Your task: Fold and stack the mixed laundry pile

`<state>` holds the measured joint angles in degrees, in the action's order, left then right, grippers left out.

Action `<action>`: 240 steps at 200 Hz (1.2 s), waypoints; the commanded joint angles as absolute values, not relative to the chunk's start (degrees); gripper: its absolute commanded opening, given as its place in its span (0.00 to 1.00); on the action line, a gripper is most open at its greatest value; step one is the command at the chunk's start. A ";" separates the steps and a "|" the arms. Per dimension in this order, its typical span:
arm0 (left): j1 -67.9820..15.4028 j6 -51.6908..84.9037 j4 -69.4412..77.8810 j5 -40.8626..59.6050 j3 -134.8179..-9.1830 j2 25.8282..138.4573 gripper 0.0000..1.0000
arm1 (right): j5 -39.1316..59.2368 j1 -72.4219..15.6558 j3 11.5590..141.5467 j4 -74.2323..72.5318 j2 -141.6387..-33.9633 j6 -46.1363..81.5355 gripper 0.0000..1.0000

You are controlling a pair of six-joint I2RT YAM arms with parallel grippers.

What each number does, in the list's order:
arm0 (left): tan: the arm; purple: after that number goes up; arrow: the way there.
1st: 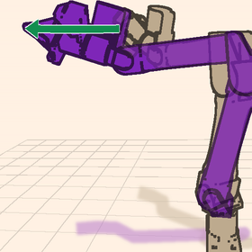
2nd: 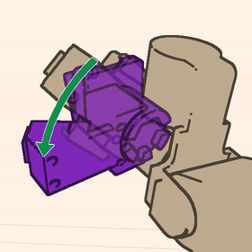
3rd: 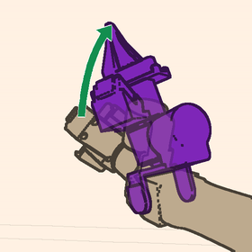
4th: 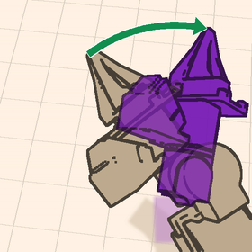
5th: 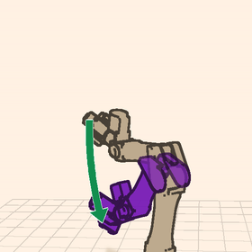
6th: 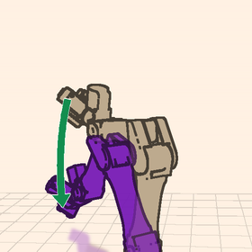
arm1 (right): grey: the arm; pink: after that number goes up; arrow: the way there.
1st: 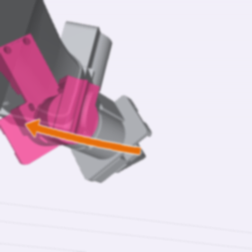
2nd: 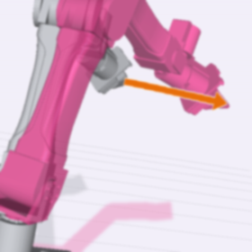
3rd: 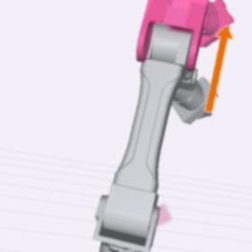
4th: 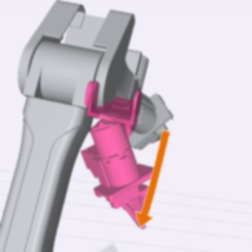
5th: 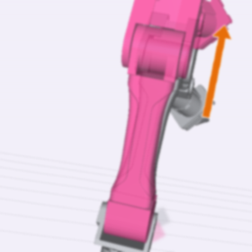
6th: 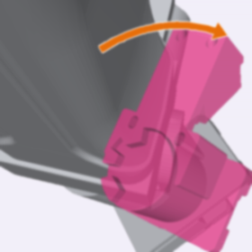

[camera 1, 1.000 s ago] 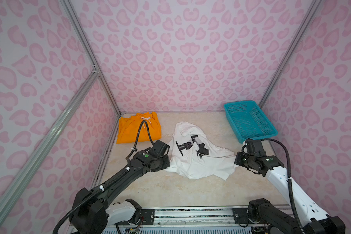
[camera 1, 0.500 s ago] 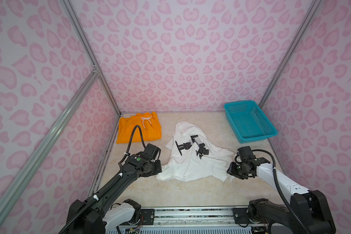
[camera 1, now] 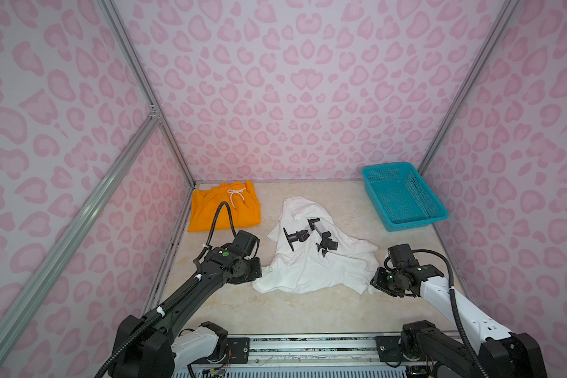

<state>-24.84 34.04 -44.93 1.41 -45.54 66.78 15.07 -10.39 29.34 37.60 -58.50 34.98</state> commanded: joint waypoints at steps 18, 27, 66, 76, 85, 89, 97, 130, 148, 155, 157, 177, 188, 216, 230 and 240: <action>-24.29 32.92 -43.34 2.08 -46.31 67.74 0.03 | 14.08 -10.46 29.03 38.41 -57.89 36.17 0.17; -24.26 32.74 -43.16 2.28 -46.54 68.04 0.03 | 14.27 -10.49 28.95 38.07 -58.24 35.84 0.10; -23.82 32.10 -43.31 2.30 -48.81 68.87 0.03 | 14.95 -10.38 31.11 37.47 -57.05 33.58 0.00; -23.65 31.87 -43.71 2.25 -50.21 69.03 0.03 | 15.12 -10.34 32.10 37.07 -56.14 32.82 0.00; -23.26 31.58 -44.17 2.23 -51.67 69.04 0.03 | 14.75 -10.37 33.18 36.48 -55.29 32.31 0.00; -23.09 31.43 -44.35 2.24 -52.32 69.10 0.03 | 14.69 -10.37 33.80 36.25 -54.85 31.98 0.00; -22.67 31.06 -44.80 2.26 -53.85 69.17 0.03 | 14.75 -10.16 35.43 35.83 -54.28 31.22 0.00; -19.83 28.15 -47.70 2.28 -63.69 69.95 0.03 | 16.32 -9.23 48.17 37.09 -55.99 25.46 0.00; -18.33 25.68 -50.37 1.73 -71.34 70.45 0.03 | 16.61 -9.16 56.94 37.95 -57.17 21.56 0.00; -17.74 24.83 -51.58 1.25 -74.53 70.62 0.03 | 16.78 -9.22 60.27 38.12 -57.23 20.29 0.00; -17.53 24.64 -51.92 1.17 -75.52 70.65 0.03 | 16.85 -9.18 61.23 38.14 -57.26 19.88 0.00; -16.06 23.20 -55.24 0.23 -83.71 69.91 0.03 | 17.84 -9.16 69.63 38.78 -56.41 17.01 0.00; -15.51 22.78 -56.61 0.17 -86.31 68.53 0.03 | 18.02 -9.19 73.18 39.73 -55.34 16.36 0.00; -15.03 22.58 -61.93 0.19 -87.60 63.39 0.03 | 18.72 -9.24 79.26 44.81 -50.55 15.52 0.00; -15.04 22.80 -64.85 1.89 -85.87 60.48 0.03 | 18.72 -9.18 82.14 48.03 -47.81 14.75 0.00; -15.05 23.14 -66.28 4.39 -83.99 58.09 0.03 | 18.06 -9.20 84.02 50.11 -46.11 14.19 0.00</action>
